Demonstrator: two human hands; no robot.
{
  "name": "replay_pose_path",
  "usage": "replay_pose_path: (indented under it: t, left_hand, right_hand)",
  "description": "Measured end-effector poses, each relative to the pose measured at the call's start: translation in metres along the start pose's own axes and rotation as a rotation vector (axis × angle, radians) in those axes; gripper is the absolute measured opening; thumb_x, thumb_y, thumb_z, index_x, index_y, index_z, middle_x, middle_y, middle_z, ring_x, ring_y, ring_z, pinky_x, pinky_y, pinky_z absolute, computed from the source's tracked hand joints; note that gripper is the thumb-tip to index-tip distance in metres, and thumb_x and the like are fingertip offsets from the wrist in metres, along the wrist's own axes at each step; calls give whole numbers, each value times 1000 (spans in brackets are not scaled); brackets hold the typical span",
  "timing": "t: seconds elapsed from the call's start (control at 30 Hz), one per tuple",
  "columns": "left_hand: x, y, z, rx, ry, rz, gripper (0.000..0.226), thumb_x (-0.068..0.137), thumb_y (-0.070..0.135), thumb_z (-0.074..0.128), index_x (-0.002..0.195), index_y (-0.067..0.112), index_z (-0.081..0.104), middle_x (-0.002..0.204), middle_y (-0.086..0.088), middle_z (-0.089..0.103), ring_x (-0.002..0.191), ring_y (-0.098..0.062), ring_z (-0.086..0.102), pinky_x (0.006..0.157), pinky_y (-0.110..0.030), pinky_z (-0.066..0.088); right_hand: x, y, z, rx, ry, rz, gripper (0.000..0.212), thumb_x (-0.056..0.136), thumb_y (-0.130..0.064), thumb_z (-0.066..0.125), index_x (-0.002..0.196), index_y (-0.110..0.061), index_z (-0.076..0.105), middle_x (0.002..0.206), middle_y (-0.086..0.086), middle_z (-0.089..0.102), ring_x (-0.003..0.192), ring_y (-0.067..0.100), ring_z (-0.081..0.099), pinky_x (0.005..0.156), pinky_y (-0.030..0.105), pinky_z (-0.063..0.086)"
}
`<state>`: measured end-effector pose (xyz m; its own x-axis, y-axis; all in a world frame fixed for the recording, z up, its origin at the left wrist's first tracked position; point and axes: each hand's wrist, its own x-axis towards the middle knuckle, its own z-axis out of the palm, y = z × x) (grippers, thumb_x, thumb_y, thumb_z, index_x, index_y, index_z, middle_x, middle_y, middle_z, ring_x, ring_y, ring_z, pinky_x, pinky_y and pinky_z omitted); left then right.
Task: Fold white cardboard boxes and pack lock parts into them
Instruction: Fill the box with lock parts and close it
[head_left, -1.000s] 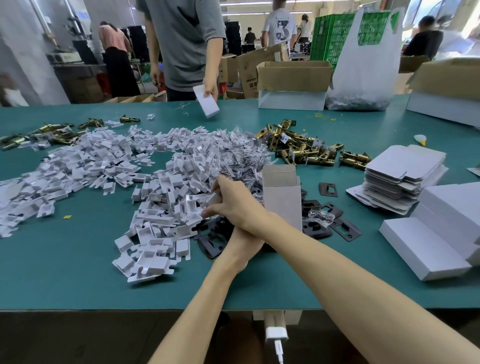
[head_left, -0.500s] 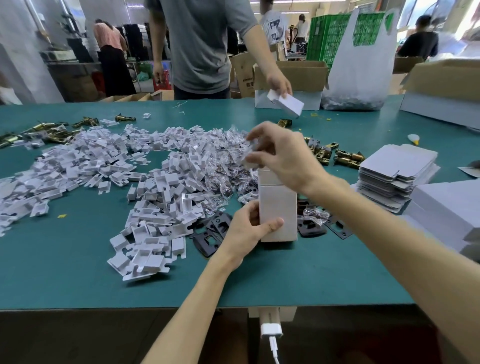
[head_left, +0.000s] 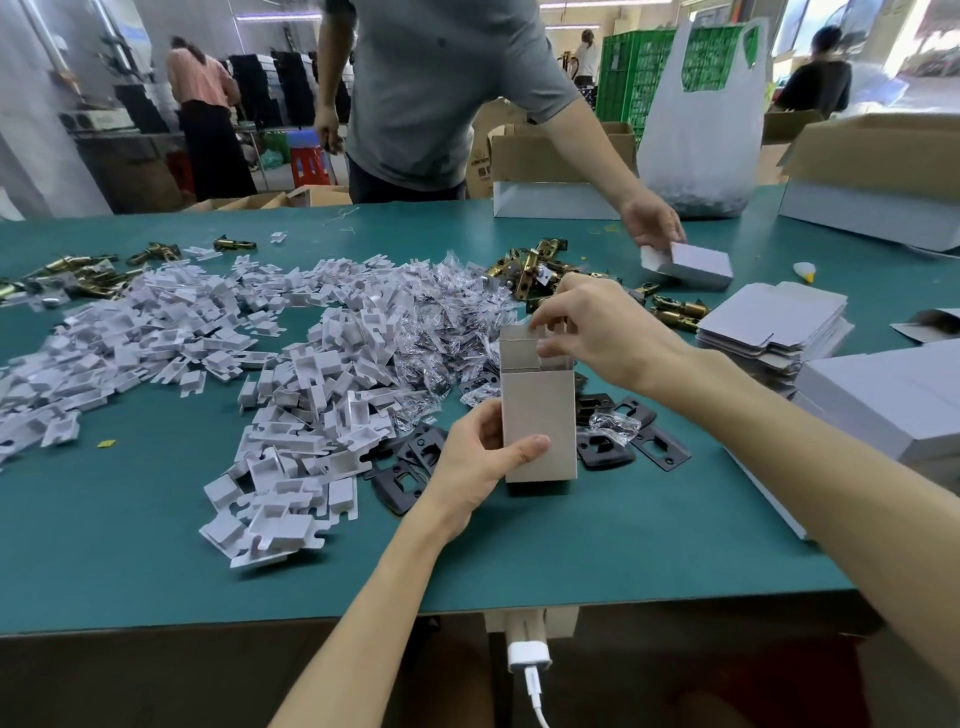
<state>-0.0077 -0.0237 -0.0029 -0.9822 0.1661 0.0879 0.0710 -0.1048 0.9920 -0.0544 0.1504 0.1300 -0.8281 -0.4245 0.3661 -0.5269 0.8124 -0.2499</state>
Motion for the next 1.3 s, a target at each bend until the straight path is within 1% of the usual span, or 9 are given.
replay_pose_path:
  t: [0.1,0.2,0.3,0.5,0.67,0.8,0.97,1.13,1.3]
  left_hand:
    - [0,0,0,3,14,-7,44,84,9,84,124,14,66,115,1,78,107,-14,73,87,-25,58]
    - [1,-1,1,4,26,-7,44,85,7,83,124,11,65,114,0,78,105,-14,74,87,-25,58]
    - [1,-2,1,4,40,-10,43,85,8,83,124,12,66,113,1,79,104,-13,74,86,-25,58]
    - [2,-2,0,16,84,-6,47,86,11,83,129,11,64,120,-1,77,110,-15,73,92,-28,59]
    - [3,-2,0,14,115,-4,49,87,11,82,131,12,63,122,-1,75,108,-10,72,87,-23,58]
    - [3,-2,0,40,117,-5,49,87,11,83,131,12,63,122,0,74,108,-10,72,87,-23,57]
    - [2,-2,1,38,109,-7,49,87,9,81,133,10,62,123,-3,75,112,-14,72,96,-30,58]
    - [1,-1,1,27,104,-11,49,88,8,81,133,10,62,124,-3,74,113,-15,71,97,-31,58]
    - [2,-2,0,28,100,-13,50,87,10,82,133,11,62,125,-2,74,114,-16,71,98,-33,58]
  right_hand:
    - [-1,-2,1,-70,-81,2,31,88,-22,79,116,-17,67,105,1,63,98,22,58,89,44,51]
    - [-3,0,1,-97,-110,-20,12,91,-23,76,102,-18,75,108,1,60,108,21,53,93,47,50]
    - [-4,5,5,-70,-120,-17,16,98,-22,67,106,-16,79,111,0,57,112,23,53,98,45,46]
    - [-15,25,16,71,131,145,14,101,-17,60,107,-11,70,103,3,65,98,21,61,91,35,50]
    - [-37,48,38,-109,-240,395,38,93,-45,70,103,-11,57,108,10,63,95,26,55,76,37,44]
    - [-54,54,54,-175,-357,427,64,83,-64,71,114,-10,56,113,12,57,113,33,50,91,43,46]
    - [-54,51,52,-130,-318,415,55,84,-55,75,109,-11,54,107,11,61,102,31,56,84,45,50]
    - [-59,58,50,-78,-249,408,26,98,-38,65,101,-13,61,105,11,67,96,32,63,85,47,53]
    - [-62,60,54,-147,-268,322,23,100,-29,62,112,-11,58,109,9,65,100,32,61,89,47,52]
